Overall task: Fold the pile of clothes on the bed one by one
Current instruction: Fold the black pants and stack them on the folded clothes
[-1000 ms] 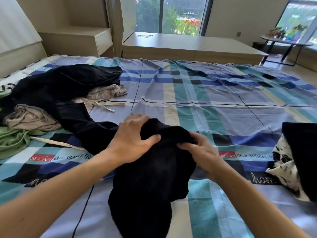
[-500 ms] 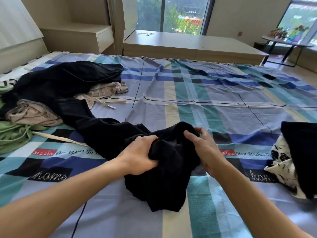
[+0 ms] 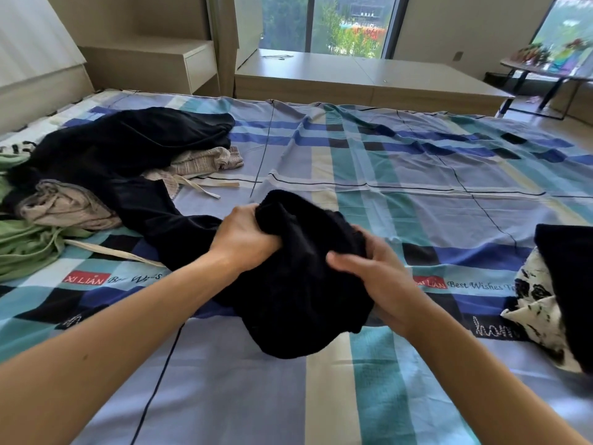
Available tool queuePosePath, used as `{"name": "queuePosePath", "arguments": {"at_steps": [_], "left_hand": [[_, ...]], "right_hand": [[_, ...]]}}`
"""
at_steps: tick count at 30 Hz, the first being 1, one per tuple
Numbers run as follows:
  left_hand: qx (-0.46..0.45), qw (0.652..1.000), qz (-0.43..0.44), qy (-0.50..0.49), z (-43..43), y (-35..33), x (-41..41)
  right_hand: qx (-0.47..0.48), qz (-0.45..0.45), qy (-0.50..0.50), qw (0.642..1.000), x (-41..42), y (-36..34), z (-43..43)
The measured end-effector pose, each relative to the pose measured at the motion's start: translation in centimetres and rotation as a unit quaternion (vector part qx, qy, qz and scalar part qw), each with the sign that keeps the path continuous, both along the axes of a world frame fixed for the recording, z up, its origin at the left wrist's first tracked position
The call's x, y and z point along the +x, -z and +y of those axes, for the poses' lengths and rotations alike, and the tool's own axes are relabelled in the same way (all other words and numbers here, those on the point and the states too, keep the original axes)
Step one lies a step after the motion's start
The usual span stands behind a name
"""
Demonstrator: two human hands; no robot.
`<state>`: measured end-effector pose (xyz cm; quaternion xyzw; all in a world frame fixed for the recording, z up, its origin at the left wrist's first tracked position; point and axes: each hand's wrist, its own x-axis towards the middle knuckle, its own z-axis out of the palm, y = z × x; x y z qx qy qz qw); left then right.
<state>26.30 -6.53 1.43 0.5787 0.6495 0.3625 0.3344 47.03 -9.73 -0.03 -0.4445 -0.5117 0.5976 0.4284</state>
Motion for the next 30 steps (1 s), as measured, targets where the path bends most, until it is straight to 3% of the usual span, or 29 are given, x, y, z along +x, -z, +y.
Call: {"name": "queuePosePath", "arguments": {"at_steps": [3, 5, 7, 9, 11, 12, 13, 15, 18, 19, 21, 24, 27, 30], "left_hand": [[-0.095, 0.983, -0.124, 0.098, -0.5, -2.0, 0.3], [-0.114, 0.975, -0.127, 0.142, -0.5, -2.7, 0.1], [-0.019, 0.991, -0.042, 0.126, -0.6, -2.3, 0.1], [0.095, 0.987, 0.113, 0.071, -0.3, -1.2, 0.1], [0.12, 0.977, 0.177, 0.011, -0.2, -0.7, 0.2], [0.089, 0.986, 0.142, 0.001, -0.1, -0.8, 0.0], [0.034, 0.998, 0.055, 0.005, -0.2, -1.3, 0.0], [-0.091, 0.986, -0.134, 0.042, -1.1, -2.8, 0.4], [-0.091, 0.96, -0.198, 0.176, -2.6, -3.8, 1.0], [-0.07, 0.955, -0.181, 0.226, -3.1, -3.7, 1.3], [0.019, 0.954, -0.062, 0.291, -3.7, -3.0, 1.7], [0.132, 0.95, 0.151, 0.239, -3.7, -0.9, 1.8], [0.106, 0.946, 0.255, 0.17, -3.9, 0.8, 1.7], [0.075, 0.934, 0.329, 0.115, -3.1, 1.1, 1.1]], "right_hand": [[-0.035, 0.068, 0.213, 0.974, 1.4, -0.9, 1.1], [-0.038, 0.105, 0.276, 0.955, 2.7, -1.5, 1.5], [-0.033, 0.069, 0.286, 0.955, 3.3, -1.6, 1.6], [-0.015, -0.023, 0.259, 0.965, 3.4, -1.3, 1.5], [-0.001, -0.1, 0.19, 0.977, 3.1, -0.8, 1.4], [0.007, -0.135, 0.143, 0.981, 3.0, -0.6, 1.2], [0.02, -0.172, 0.098, 0.98, 2.8, -0.4, 1.0], [0.062, -0.238, 0.029, 0.969, 2.4, 0.2, 0.6], [0.153, -0.321, 0.019, 0.934, 1.7, 0.4, 0.1], [0.192, -0.333, 0.034, 0.923, 1.6, 0.3, 0.0], [0.24, -0.299, 0.053, 0.922, 1.4, 0.3, 0.4], [0.209, -0.199, 0.107, 0.951, 1.8, 1.1, 1.4], [0.1, -0.076, 0.222, 0.967, 2.6, 1.1, 2.4], [0.021, 0.037, 0.343, 0.939, 4.5, 0.3, 3.3]]}}
